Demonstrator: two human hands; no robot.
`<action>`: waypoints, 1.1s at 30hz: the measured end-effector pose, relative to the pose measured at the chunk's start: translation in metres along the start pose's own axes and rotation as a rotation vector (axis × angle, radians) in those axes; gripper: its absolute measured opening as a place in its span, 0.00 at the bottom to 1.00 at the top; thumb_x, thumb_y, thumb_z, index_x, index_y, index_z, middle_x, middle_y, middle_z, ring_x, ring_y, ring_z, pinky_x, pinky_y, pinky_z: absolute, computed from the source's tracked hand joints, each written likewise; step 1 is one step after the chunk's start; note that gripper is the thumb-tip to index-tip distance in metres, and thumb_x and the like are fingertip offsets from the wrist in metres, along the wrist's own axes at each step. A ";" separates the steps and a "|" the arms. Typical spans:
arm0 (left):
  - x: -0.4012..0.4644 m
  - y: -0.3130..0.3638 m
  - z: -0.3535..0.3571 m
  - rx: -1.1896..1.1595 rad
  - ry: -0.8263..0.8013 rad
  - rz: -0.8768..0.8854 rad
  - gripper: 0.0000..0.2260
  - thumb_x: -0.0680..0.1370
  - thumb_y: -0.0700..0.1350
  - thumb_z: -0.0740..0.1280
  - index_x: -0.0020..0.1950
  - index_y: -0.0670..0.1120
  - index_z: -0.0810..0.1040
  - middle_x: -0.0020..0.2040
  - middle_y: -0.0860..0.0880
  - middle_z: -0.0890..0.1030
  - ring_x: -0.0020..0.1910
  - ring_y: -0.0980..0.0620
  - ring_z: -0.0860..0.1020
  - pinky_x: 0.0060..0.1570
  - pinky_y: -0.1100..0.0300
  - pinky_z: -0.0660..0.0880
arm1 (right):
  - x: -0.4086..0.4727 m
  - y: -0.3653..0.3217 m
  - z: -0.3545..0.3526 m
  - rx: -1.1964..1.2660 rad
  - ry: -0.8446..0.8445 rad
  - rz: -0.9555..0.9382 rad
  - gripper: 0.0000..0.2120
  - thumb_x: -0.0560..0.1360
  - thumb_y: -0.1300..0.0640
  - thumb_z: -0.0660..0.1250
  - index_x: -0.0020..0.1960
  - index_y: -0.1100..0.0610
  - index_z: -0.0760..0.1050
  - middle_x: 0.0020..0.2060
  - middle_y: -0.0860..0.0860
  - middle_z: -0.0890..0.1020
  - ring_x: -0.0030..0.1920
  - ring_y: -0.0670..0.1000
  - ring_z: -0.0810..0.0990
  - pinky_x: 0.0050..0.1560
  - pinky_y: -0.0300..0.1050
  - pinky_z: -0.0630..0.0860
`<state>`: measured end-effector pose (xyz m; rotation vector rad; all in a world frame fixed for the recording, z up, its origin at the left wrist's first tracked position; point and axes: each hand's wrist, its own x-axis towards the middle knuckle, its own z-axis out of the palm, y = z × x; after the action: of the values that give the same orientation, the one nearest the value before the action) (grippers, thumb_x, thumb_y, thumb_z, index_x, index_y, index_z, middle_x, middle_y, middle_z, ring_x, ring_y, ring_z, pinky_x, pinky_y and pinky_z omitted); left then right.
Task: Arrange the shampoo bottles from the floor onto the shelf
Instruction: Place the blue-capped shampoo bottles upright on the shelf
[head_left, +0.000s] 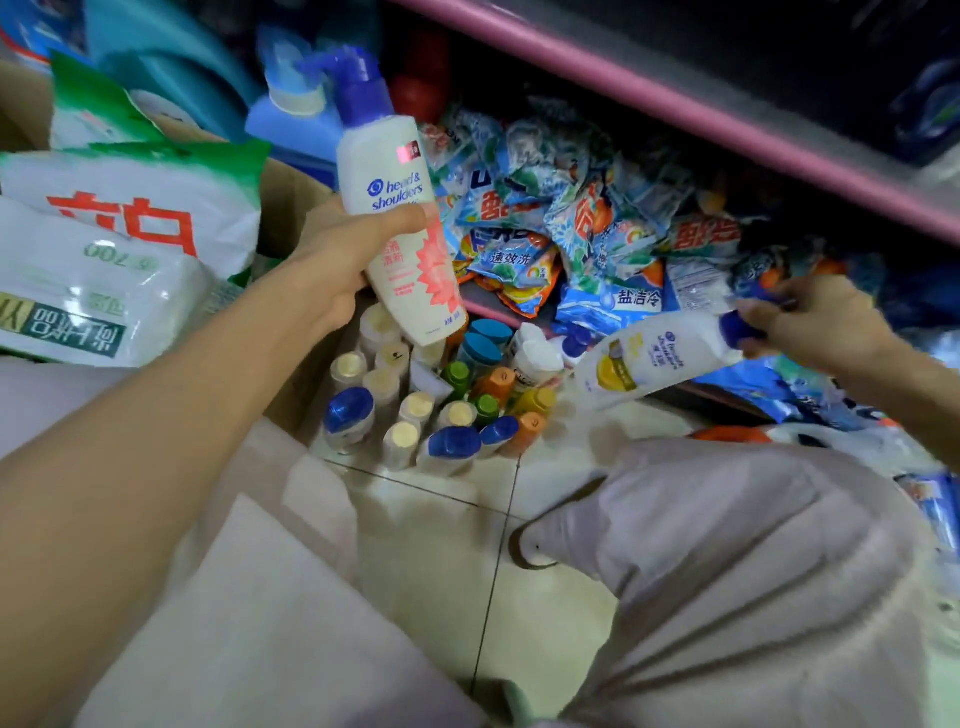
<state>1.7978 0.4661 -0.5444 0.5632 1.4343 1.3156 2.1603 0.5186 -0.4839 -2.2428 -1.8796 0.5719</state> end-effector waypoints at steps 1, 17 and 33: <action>-0.001 0.002 0.000 -0.032 0.001 -0.002 0.17 0.68 0.43 0.77 0.55 0.48 0.78 0.48 0.50 0.85 0.45 0.53 0.84 0.46 0.55 0.79 | -0.005 -0.004 -0.021 0.182 0.015 0.036 0.10 0.77 0.54 0.66 0.49 0.63 0.77 0.35 0.58 0.83 0.29 0.43 0.82 0.38 0.40 0.81; -0.013 0.012 -0.017 -0.228 -0.016 0.030 0.21 0.67 0.39 0.76 0.58 0.43 0.78 0.50 0.42 0.84 0.48 0.44 0.83 0.50 0.47 0.79 | 0.000 -0.069 -0.108 1.502 0.145 0.356 0.04 0.80 0.59 0.58 0.48 0.56 0.70 0.57 0.52 0.72 0.37 0.42 0.73 0.31 0.27 0.75; -0.019 0.024 -0.011 -0.107 -0.154 0.047 0.18 0.64 0.49 0.78 0.52 0.47 0.80 0.44 0.46 0.86 0.43 0.47 0.85 0.44 0.51 0.80 | 0.003 -0.159 -0.042 1.403 -0.266 0.352 0.10 0.79 0.58 0.62 0.56 0.64 0.75 0.53 0.57 0.83 0.48 0.52 0.82 0.38 0.41 0.83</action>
<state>1.7869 0.4517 -0.5168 0.6167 1.2246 1.3474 2.0323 0.5580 -0.3894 -1.4521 -0.5810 1.6140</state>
